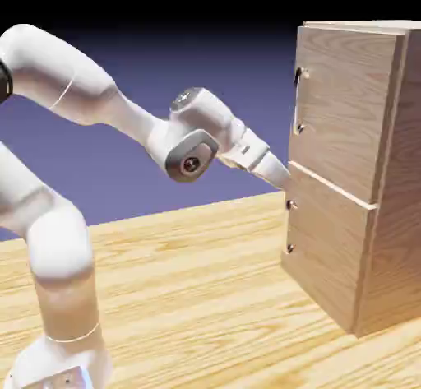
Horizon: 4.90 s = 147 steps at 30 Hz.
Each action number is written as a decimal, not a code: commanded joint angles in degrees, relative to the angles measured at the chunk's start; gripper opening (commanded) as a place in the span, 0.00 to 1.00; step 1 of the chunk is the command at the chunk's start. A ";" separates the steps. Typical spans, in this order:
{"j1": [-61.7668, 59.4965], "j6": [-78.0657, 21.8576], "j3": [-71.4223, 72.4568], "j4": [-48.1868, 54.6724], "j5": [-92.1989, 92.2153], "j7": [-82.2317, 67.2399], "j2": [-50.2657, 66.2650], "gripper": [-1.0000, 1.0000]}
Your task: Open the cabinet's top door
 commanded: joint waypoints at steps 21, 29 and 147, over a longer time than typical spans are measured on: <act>-18.57 -1.61 20.11 10.30 52.34 19.90 -6.44 1.00; -25.65 -2.22 27.77 14.22 72.28 27.48 -8.90 1.00; -1.00 -122.12 -51.27 41.30 57.30 59.26 26.49 0.00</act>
